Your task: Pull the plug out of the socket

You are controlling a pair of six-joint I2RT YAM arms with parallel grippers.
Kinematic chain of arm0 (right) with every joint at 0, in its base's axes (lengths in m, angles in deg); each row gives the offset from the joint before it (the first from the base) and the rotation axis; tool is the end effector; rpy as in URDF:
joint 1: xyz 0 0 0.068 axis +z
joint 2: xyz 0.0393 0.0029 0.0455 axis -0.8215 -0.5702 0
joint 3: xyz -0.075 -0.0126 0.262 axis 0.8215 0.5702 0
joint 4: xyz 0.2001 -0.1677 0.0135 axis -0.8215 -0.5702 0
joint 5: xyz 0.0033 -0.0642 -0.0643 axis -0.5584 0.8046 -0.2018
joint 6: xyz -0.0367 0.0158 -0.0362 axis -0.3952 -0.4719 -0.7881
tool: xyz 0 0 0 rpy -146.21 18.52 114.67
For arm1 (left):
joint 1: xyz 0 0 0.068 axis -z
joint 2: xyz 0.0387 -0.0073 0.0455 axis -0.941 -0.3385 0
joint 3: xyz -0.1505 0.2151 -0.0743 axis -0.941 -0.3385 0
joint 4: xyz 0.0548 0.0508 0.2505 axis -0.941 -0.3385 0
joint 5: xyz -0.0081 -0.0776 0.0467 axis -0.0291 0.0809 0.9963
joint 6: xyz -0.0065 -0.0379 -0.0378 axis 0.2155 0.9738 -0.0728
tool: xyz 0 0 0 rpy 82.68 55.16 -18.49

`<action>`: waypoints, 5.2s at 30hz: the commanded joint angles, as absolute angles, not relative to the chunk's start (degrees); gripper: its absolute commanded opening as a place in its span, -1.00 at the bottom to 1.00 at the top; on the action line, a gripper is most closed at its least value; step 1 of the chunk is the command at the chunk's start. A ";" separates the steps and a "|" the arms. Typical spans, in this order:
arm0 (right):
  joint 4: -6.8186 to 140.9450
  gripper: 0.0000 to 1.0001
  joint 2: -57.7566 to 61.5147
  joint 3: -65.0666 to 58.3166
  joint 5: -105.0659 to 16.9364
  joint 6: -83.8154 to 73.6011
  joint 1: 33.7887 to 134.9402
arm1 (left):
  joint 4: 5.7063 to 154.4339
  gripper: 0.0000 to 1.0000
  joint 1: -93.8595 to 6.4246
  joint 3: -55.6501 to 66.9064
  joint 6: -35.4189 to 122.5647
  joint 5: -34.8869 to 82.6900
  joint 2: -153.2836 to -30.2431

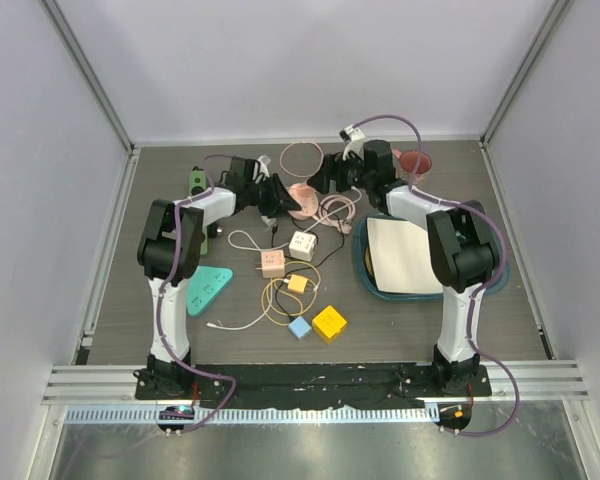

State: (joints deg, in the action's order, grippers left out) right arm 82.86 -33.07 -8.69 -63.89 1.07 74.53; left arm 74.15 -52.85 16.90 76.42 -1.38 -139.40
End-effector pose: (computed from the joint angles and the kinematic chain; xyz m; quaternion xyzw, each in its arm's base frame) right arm 0.4383 0.1708 0.2232 -0.1798 0.7864 0.3418 0.4820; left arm 0.4391 -0.1579 0.1536 -0.0948 0.8817 -0.4218 0.1887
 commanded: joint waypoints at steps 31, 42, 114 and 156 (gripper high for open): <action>74.07 0.43 -39.38 -16.77 -76.50 -31.87 75.10 | 64.87 -1.00 -54.22 28.56 67.85 -17.14 -147.31; 82.15 -0.06 -40.00 -12.91 -72.02 -33.02 76.59 | 63.20 -1.00 -54.22 29.96 67.68 -16.53 -148.46; 105.89 -0.99 -29.88 -4.63 -68.60 -17.31 73.26 | 50.02 -1.00 -56.95 34.26 66.53 5.53 -151.18; 72.08 0.72 -46.95 -34.53 -43.81 10.94 73.26 | 47.91 0.99 -53.26 24.43 60.13 4.74 -114.63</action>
State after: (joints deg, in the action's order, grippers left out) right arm 78.40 -54.62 -30.96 -48.37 14.27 73.50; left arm 48.16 -54.51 26.54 64.72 4.59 -121.04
